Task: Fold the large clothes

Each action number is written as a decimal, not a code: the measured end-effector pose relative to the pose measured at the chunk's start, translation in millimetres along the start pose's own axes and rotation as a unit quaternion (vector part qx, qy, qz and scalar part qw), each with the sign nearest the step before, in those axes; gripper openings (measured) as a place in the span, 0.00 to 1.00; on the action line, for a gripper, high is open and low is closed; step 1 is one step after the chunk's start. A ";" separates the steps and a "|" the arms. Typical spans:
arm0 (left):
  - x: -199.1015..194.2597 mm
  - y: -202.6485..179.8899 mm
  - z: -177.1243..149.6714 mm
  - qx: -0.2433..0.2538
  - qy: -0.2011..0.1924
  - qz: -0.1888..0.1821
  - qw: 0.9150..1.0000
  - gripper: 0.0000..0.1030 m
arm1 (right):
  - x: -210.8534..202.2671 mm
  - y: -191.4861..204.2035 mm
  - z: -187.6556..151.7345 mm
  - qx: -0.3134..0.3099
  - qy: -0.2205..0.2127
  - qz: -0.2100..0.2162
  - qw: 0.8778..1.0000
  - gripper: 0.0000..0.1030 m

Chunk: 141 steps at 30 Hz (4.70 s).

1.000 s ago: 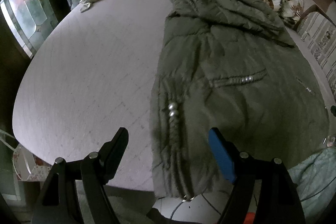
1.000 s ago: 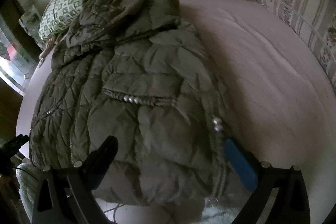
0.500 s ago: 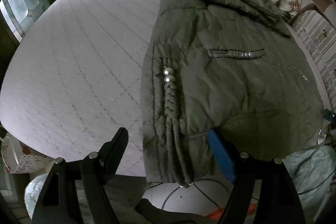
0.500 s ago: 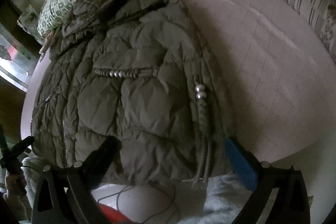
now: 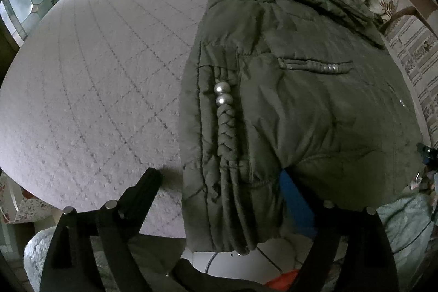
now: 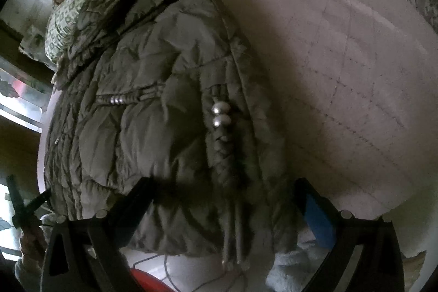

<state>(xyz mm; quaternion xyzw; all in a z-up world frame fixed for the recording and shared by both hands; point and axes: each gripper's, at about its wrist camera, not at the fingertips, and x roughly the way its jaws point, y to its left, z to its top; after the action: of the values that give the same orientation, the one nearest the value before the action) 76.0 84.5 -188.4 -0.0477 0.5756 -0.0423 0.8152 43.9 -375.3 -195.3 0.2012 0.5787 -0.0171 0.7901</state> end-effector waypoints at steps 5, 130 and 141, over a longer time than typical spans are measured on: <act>7.0 -5.3 6.0 0.008 0.000 0.006 1.000 0.91 | 3.9 5.2 4.4 -0.012 0.010 -0.008 1.000 1.00; -3.5 -64.2 328.0 0.038 -0.188 0.034 0.981 0.17 | -14.7 159.0 350.7 -0.059 -0.178 -0.030 0.982 0.16; 31.1 -75.6 388.8 0.067 -0.199 0.078 0.975 0.17 | 37.0 176.6 413.9 -0.064 -0.183 -0.068 0.979 0.16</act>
<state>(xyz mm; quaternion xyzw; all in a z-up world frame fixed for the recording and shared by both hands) 451.8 17.0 -78.5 0.0446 0.4001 -0.0072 0.9154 477.7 -345.3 -73.6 0.1039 0.4367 -0.0704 0.8908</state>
